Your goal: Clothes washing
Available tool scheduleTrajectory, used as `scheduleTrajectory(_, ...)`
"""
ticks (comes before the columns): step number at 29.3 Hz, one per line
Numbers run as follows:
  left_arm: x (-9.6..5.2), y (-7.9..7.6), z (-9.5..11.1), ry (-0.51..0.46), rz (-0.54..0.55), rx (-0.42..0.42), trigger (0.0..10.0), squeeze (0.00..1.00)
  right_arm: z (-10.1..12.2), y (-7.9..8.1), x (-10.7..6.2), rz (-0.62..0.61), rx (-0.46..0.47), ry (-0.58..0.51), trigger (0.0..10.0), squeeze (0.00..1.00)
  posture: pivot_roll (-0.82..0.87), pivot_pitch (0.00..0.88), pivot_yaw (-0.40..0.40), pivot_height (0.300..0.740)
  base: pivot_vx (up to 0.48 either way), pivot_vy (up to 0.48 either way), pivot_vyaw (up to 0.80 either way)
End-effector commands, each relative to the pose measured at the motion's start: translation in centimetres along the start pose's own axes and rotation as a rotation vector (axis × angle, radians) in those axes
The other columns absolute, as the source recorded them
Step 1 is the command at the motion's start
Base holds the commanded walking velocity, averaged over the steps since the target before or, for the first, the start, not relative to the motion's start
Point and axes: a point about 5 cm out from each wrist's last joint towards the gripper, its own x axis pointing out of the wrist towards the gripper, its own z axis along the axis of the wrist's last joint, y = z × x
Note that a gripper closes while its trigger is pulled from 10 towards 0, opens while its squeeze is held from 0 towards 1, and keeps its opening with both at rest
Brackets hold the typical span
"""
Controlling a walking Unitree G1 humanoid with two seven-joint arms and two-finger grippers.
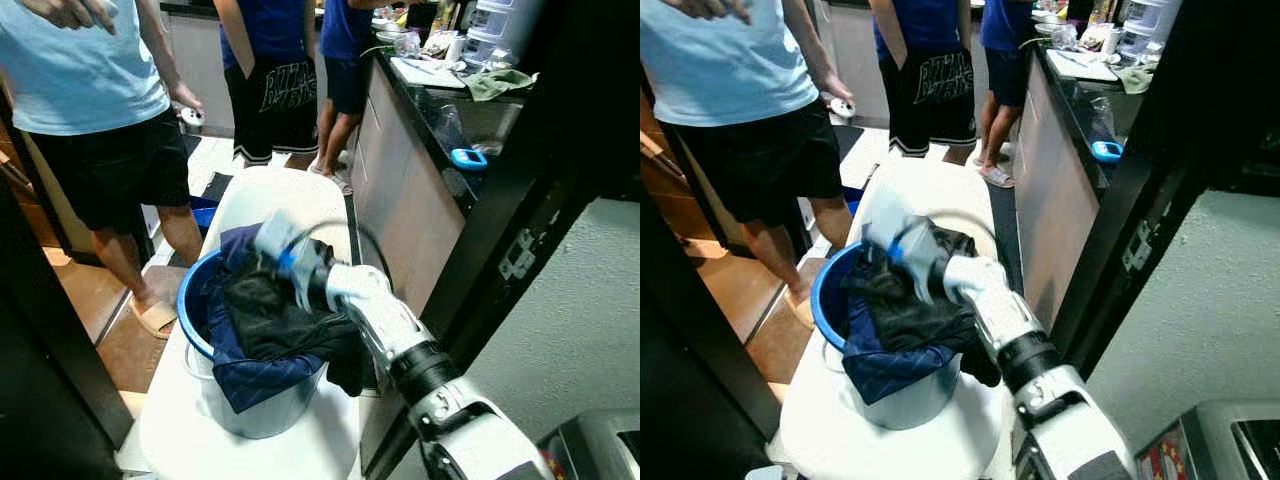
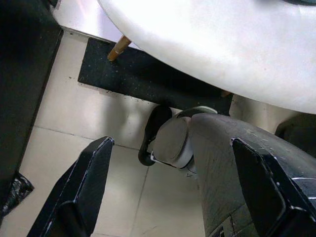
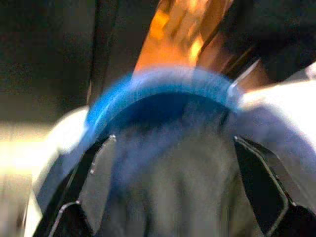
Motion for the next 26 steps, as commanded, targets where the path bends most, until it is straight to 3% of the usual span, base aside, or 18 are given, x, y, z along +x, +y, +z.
scheduleTrajectory(1, 0.0, -0.8, -0.4, 0.014, -0.026, -0.003, 10.0, 0.00, -1.2, 0.0, -1.0, 0.095, -0.039, 0.087, 10.0, 0.00, 0.21, 0.000, -0.111, 0.740, 0.000, 0.000, 0.00)
scheduleTrajectory(5, 0.0, -0.8, -0.5, 0.015, -0.032, -0.003, 10.0, 0.00, -1.1, -1.1, -3.9, 0.217, 0.015, 0.047, 10.0, 0.00, 0.21, 0.000, -0.112, 0.740, 0.000, 0.000, 0.00)
scheduleTrajectory(15, 0.0, -1.0, -0.3, 0.011, -0.043, 0.000, 10.0, 0.00, -0.1, -2.4, -6.3, 0.227, 0.060, -0.049, 10.0, 0.00, 0.21, 0.000, -0.113, 0.740, 0.000, 0.000, 0.00)
scheduleTrajectory(21, 0.2, -1.4, 0.1, -0.004, -0.070, 0.006, 10.0, 0.00, -4.5, -1.4, -7.3, 0.252, 0.029, 0.169, 10.0, 0.00, 0.20, 0.000, -0.107, 0.740, 0.000, 0.000, 0.00)
scheduleTrajectory(26, 0.2, -1.4, 0.0, -0.006, -0.076, 0.006, 10.0, 0.00, -6.1, -1.8, -8.7, 0.233, 0.040, 0.263, 10.0, 0.00, 0.20, 0.000, -0.103, 0.740, 0.000, 0.000, 0.00)
